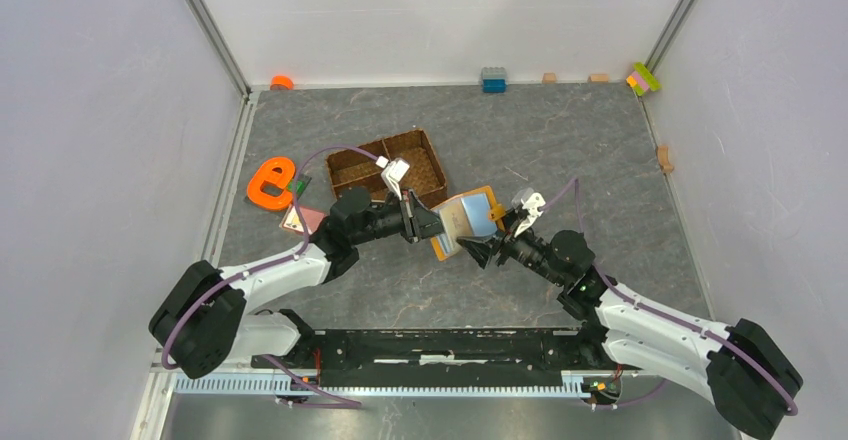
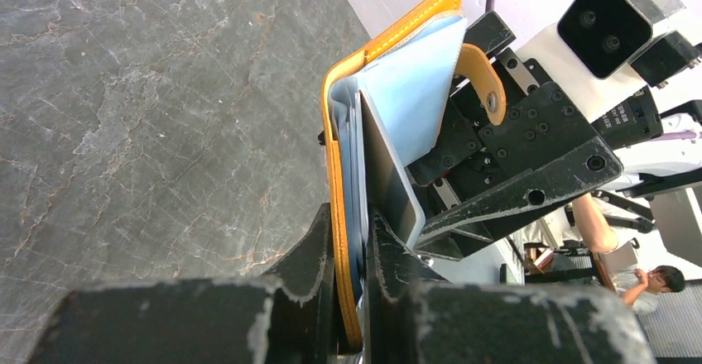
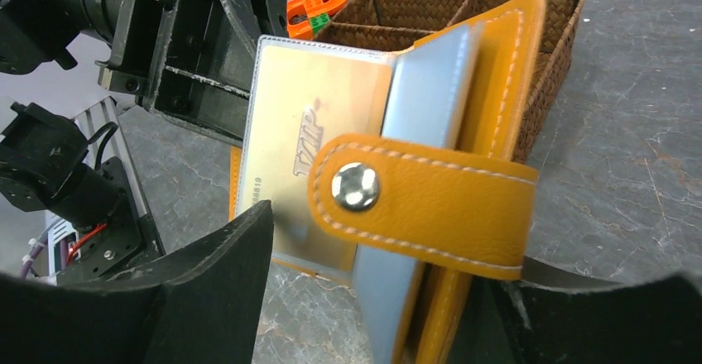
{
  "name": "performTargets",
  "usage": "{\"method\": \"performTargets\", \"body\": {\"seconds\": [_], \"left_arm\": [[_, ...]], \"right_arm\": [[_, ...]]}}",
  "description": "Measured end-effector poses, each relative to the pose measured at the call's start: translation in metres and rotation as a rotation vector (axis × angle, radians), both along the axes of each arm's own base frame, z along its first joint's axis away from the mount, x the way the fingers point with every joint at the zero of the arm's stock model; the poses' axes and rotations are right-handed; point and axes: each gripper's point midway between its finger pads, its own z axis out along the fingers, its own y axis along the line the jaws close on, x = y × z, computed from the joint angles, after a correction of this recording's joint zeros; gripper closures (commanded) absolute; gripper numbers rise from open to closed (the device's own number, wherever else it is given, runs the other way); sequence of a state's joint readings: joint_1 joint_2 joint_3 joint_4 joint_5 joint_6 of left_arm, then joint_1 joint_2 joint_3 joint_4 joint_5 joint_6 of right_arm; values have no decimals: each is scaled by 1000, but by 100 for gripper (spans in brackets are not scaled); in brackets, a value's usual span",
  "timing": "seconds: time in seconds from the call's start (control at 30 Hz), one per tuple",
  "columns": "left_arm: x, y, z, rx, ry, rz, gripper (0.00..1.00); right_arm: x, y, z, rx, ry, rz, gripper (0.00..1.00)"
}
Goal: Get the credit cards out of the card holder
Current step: Remove the credit card from the card holder.
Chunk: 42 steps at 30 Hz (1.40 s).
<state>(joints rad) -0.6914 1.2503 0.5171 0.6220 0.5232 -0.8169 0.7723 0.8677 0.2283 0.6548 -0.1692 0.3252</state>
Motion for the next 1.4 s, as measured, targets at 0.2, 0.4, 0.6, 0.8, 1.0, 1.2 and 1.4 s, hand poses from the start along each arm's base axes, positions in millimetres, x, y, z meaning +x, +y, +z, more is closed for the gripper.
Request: {"method": "performTargets", "body": {"seconds": [0.2,0.4,0.6,0.8,1.0,1.2,1.4], "left_arm": [[1,1,-5,21,2,6,98],[4,2,-8,42,8,22,98],[8,4,-13,63,17,48,98],[9,5,-18,81,32,66,98],[13,5,-17,85,30,90,98],[18,7,-20,108,26,116,98],[15,10,-22,139,5,105,98]], "right_arm": [[4,-5,0,-11,-10,-34,69],[5,-7,1,-14,-13,-44,2],[-1,6,-6,-35,13,27,2],[-12,20,-12,-68,13,58,2],[-3,19,-12,-112,-2,-25,2],[18,-6,-17,-167,11,-201,31],[21,-22,8,-94,-37,-264,63]]}}
